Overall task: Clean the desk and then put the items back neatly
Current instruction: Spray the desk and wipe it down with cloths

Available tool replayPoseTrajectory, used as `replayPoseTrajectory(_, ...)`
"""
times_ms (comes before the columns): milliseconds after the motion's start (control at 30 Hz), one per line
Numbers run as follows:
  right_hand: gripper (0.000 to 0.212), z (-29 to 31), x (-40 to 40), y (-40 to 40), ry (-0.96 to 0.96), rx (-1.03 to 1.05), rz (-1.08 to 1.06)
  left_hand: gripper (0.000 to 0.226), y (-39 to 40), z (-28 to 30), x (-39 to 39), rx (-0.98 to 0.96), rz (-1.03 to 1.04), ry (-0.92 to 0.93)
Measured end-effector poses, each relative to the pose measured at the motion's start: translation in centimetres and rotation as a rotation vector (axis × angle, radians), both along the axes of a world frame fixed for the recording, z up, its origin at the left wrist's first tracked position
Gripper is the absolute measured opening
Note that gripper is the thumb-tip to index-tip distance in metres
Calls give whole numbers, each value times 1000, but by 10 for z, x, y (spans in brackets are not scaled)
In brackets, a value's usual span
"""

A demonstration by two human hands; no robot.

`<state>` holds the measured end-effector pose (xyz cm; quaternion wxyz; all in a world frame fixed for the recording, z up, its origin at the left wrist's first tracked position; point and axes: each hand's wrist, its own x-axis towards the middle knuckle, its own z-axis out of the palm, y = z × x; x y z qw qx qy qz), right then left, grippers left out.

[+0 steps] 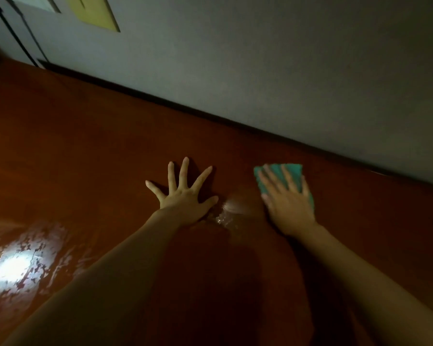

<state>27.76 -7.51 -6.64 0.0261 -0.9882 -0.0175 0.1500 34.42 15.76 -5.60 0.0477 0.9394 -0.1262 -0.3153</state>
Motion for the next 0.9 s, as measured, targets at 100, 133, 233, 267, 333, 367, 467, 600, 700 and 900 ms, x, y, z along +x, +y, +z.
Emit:
replayPoseTrajectory(100,53,-4,39,-10,-24,30,-326,76,-1,-1,0,18,-2,-10)
replayPoseTrajectory(133,54,-5,52,-5,-43,41,-381,76,-1,-1,0,22,-1,-13)
replayPoseTrajectory(233,55,-4,72,21,-73,81,-362,76,-1,-3,-1,22,1,-21)
replayPoseTrajectory(267,55,-5,68,32,-77,78,-289,76,-2,-2,-1,22,2,-23)
replayPoseTrajectory(333,56,-6,43,52,-82,67,-120,75,-2,-1,-2,17,13,-26)
replayPoseTrajectory(367,56,-5,25,58,-80,71,-31,74,-3,1,-2,12,20,-30)
replayPoseTrajectory(467,55,0,-24,49,-57,74,105,75,-10,10,-10,-16,11,-39)
replayPoseTrajectory(600,57,0,-49,-14,-2,22,-92,79,-33,9,-40,-23,-108,-45)
replayPoseTrajectory(700,52,0,-30,-46,25,17,-313,79,-38,1,-49,-21,-86,-44)
replayPoseTrajectory(900,54,1,41,-16,-6,67,-408,77,-39,-5,-49,-16,-89,-37)
